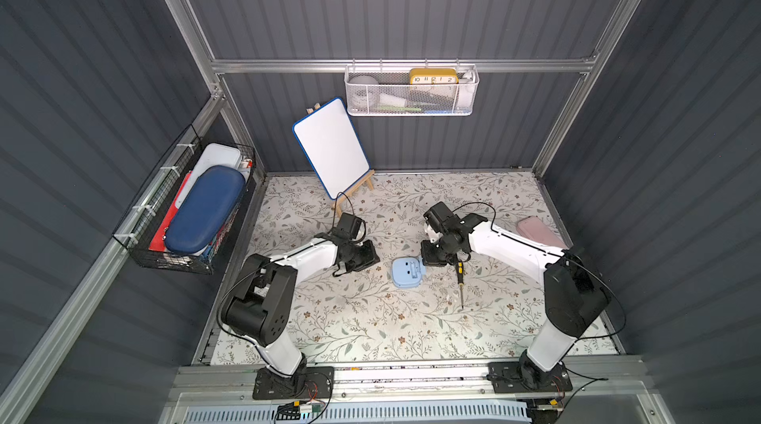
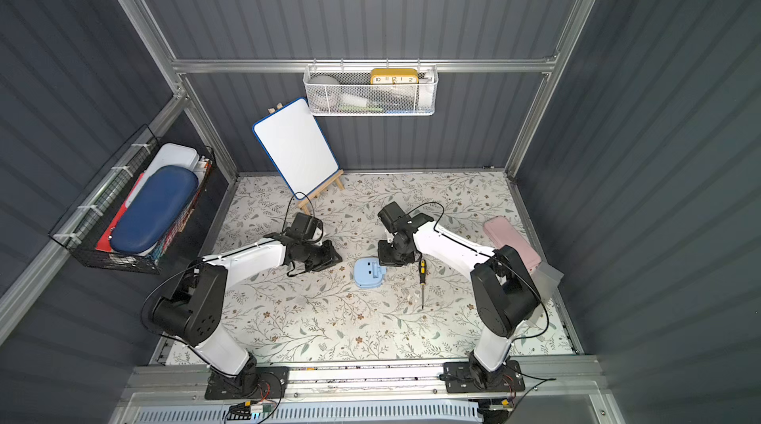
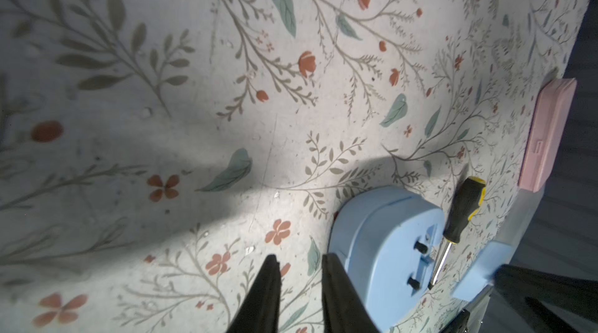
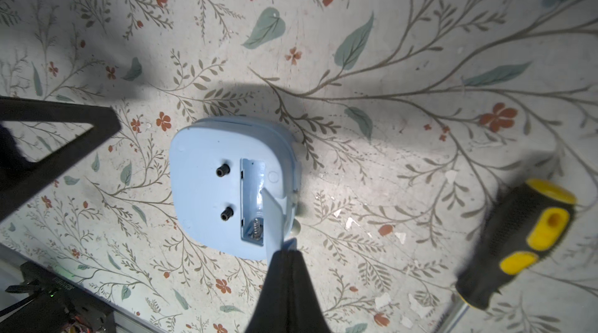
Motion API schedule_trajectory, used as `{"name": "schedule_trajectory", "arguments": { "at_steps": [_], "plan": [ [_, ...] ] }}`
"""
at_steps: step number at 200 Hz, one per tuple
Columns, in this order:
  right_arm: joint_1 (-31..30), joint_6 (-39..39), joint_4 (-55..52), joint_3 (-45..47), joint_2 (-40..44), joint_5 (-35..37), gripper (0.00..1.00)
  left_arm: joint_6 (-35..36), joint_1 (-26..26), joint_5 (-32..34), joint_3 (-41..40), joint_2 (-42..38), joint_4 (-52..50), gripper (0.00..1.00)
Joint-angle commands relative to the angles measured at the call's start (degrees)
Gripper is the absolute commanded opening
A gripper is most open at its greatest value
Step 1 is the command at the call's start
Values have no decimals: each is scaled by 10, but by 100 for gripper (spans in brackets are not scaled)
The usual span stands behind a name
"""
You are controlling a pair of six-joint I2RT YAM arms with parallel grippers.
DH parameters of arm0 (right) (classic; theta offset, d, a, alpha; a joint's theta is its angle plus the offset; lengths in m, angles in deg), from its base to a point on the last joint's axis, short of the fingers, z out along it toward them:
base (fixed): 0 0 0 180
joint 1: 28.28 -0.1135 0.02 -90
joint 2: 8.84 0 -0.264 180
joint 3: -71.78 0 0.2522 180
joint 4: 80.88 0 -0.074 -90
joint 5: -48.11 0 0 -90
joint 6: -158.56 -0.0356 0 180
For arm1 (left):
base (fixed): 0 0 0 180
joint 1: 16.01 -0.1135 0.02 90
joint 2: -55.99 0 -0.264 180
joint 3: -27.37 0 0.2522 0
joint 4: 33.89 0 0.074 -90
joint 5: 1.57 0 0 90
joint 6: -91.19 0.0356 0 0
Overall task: Remove the battery from the alarm
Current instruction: Install the cover on the alarm.
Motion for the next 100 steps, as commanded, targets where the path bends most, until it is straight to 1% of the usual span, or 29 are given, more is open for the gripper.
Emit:
{"name": "schedule_trajectory", "arguments": {
  "at_steps": [1,33,44,61,100],
  "plan": [
    [14,26,-4,-5,-2,-60,0,20,9,-16,15,19,17,27],
    [19,36,1,-1,-21,-125,0,19,27,-28,23,35,28,27],
    [20,36,4,0,-27,-139,0,17,34,-19,30,41,27,26],
    [21,38,5,3,-33,-140,0,18,39,-9,42,56,25,26],
    [28,45,4,7,-35,-130,0,17,42,-12,61,82,24,25]
  ]
}}
